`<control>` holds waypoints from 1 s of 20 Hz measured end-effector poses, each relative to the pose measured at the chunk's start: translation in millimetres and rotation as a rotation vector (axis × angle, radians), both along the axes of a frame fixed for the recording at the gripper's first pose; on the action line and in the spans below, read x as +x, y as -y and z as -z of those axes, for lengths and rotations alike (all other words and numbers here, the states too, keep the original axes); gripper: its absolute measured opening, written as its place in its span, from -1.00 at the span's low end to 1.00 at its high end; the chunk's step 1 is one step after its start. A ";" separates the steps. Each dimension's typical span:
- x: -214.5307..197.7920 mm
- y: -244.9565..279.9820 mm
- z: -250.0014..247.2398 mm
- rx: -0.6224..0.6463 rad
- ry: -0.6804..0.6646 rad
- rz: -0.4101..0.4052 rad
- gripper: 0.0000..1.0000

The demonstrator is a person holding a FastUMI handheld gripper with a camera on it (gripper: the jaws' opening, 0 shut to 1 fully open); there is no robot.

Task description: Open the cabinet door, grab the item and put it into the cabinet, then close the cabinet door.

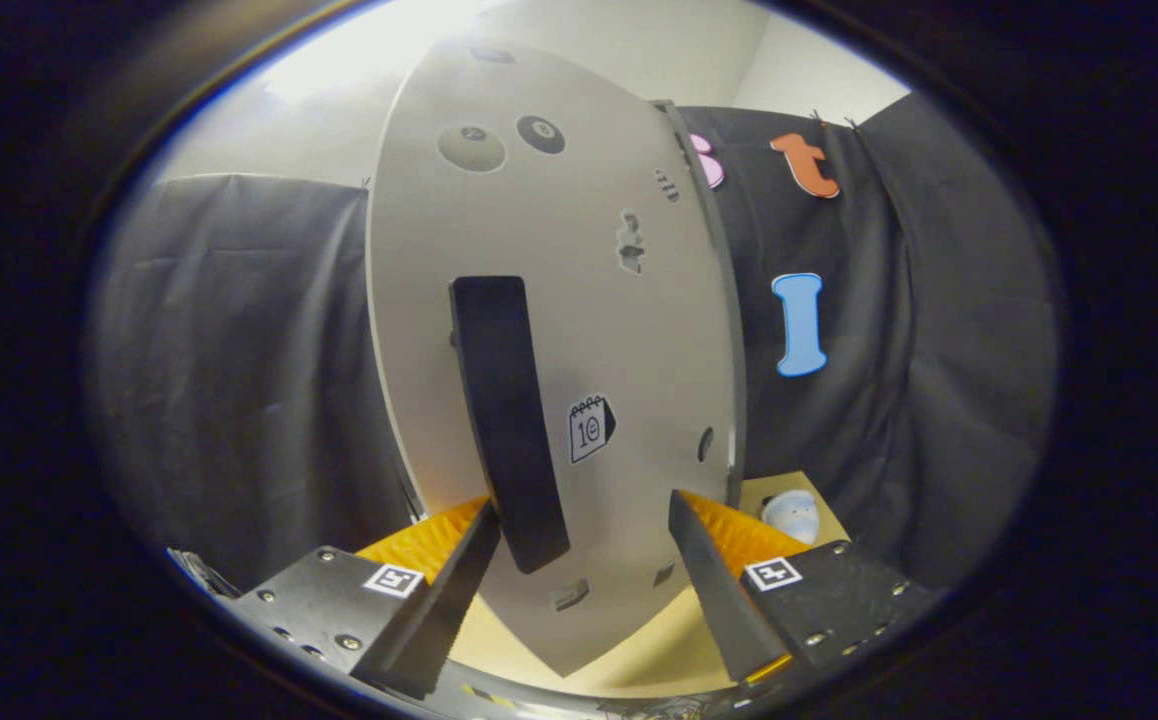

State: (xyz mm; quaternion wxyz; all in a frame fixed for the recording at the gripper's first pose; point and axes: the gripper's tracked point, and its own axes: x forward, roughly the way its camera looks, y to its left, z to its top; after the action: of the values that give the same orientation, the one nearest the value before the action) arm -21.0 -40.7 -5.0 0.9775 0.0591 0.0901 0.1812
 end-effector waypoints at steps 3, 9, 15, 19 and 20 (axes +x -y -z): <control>18.0 -35.4 -0.5 -0.025 0.014 -0.004 1.00; 69.1 -106.4 -4.1 -0.069 0.049 0.030 1.00; 126.9 -152.9 -0.2 -0.116 0.114 0.105 1.00; 150.3 -167.1 3.2 -0.146 0.145 0.146 1.00; 156.5 -169.7 3.4 -0.134 0.146 0.154 1.00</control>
State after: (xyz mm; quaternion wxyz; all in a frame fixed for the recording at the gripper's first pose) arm 135.4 129.0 -8.4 0.9943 -0.0131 0.0259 0.1028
